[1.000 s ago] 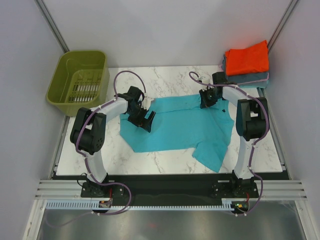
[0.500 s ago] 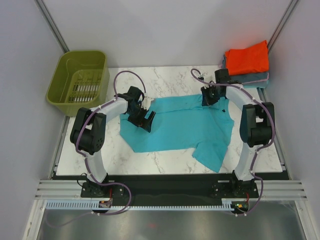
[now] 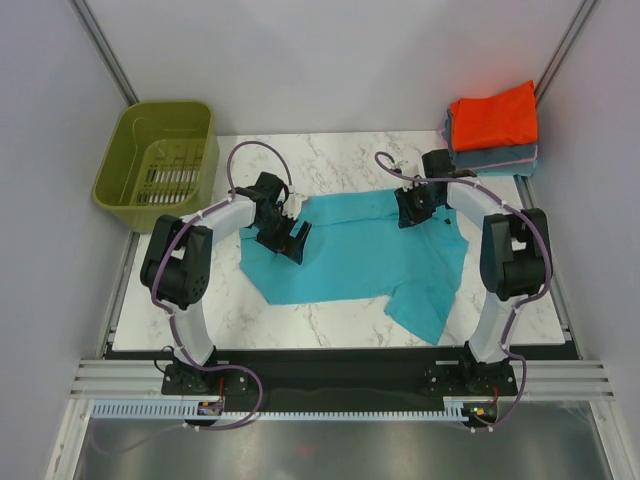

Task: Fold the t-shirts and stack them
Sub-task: Fold the tshirt

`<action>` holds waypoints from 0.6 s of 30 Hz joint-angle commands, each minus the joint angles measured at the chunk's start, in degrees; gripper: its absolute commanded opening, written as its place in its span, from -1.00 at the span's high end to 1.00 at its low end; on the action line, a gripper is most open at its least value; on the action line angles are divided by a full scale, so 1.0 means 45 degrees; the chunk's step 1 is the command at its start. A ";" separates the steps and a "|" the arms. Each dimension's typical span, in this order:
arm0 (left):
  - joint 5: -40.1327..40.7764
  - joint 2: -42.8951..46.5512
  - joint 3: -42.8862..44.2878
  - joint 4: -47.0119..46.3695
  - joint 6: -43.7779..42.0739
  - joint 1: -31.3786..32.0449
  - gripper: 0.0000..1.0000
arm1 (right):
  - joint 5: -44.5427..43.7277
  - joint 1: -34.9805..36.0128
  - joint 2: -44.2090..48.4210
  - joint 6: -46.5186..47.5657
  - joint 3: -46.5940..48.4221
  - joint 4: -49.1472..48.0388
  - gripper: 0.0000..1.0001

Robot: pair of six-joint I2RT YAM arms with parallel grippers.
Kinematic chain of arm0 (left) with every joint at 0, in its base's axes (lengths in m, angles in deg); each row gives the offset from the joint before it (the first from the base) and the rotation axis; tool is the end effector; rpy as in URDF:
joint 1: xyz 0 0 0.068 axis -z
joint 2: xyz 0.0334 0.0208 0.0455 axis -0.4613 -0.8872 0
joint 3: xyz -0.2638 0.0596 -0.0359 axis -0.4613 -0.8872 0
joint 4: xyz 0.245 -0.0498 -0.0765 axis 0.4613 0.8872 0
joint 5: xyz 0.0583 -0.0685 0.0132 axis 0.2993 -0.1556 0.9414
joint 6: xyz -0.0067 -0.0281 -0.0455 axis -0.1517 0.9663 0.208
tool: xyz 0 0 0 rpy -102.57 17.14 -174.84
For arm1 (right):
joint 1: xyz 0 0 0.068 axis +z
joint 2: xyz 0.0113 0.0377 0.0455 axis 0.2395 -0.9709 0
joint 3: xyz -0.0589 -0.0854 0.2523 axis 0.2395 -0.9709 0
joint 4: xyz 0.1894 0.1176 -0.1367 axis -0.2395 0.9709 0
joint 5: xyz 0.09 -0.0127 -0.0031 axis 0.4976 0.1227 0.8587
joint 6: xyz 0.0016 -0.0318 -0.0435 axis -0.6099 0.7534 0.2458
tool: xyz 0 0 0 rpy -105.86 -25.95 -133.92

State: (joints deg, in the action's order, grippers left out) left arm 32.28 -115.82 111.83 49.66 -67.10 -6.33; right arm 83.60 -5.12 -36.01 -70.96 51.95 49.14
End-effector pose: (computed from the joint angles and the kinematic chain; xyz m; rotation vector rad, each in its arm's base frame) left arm 0.3379 -0.1435 0.1685 0.8407 2.7128 -0.5287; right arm 0.3873 0.0732 0.1939 -0.7273 2.5232 0.4640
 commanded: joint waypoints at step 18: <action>-0.0026 -0.0198 -0.0040 -0.0407 0.0259 0.0164 -0.91 | -0.0787 -0.0046 -0.2440 0.0263 0.2682 -0.0354 0.40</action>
State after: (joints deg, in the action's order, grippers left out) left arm 32.34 -115.82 111.80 49.27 -67.01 -6.09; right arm 80.57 -5.19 -46.35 -70.54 61.90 48.25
